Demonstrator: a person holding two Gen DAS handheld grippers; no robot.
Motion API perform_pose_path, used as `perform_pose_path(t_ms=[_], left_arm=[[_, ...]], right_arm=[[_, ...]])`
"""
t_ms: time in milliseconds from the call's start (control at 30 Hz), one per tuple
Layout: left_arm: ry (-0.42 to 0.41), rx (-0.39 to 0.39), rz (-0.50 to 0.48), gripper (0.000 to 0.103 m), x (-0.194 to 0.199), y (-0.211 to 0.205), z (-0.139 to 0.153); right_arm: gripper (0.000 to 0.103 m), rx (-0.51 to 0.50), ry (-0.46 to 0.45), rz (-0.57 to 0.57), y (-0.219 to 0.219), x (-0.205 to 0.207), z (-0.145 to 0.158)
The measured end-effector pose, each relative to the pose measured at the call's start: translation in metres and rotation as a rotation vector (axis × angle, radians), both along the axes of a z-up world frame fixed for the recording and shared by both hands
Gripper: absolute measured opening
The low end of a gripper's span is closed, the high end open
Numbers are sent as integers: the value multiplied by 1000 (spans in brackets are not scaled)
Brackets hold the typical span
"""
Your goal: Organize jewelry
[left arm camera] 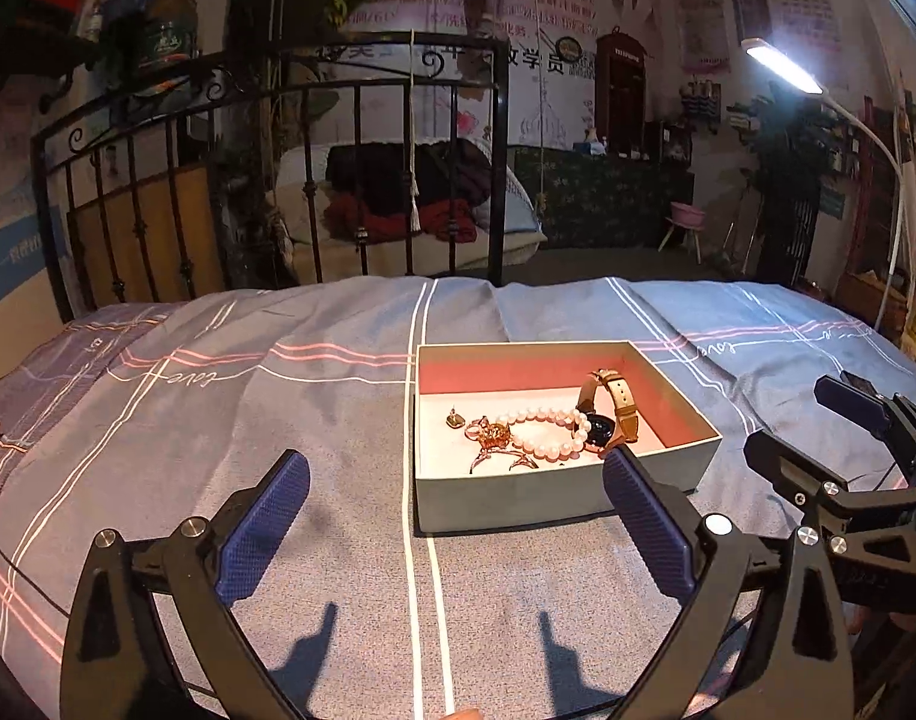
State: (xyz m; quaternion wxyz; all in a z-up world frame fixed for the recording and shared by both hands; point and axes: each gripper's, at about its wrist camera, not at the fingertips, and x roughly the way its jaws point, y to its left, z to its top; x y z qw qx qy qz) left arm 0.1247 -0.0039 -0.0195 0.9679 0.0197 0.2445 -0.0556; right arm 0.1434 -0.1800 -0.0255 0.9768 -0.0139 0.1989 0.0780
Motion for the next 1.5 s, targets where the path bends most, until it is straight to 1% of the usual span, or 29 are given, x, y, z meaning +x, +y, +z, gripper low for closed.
perform_pose_path(t_ms=[167,200,300,467,700,1033,1400,1500], left_arm=[[-35,-14,16,97,-10,3,6],[-47,-17,23,97,-13,4,8],[-70,-21,28,97,-16,5,12],[-88,-26,38,97,-20,7,16],[-99,-11,41,97,-26,5,17],[-87,-5,44,97,-28,6,17],[-81,-5,40,97,-27,4,18],[-82,5,38,97,-28,2,17]], right_arm=[[95,11,-93,-4,4,-20,14],[97,9,-105,-4,4,-23,17],[97,7,-128,0,4,-32,22],[97,14,-139,-2,1,-41,24],[97,22,-141,-8,0,-40,25],[97,34,-154,-18,-3,-42,26],[97,37,-135,-5,1,-40,24],[97,37,-133,-5,1,-40,24]])
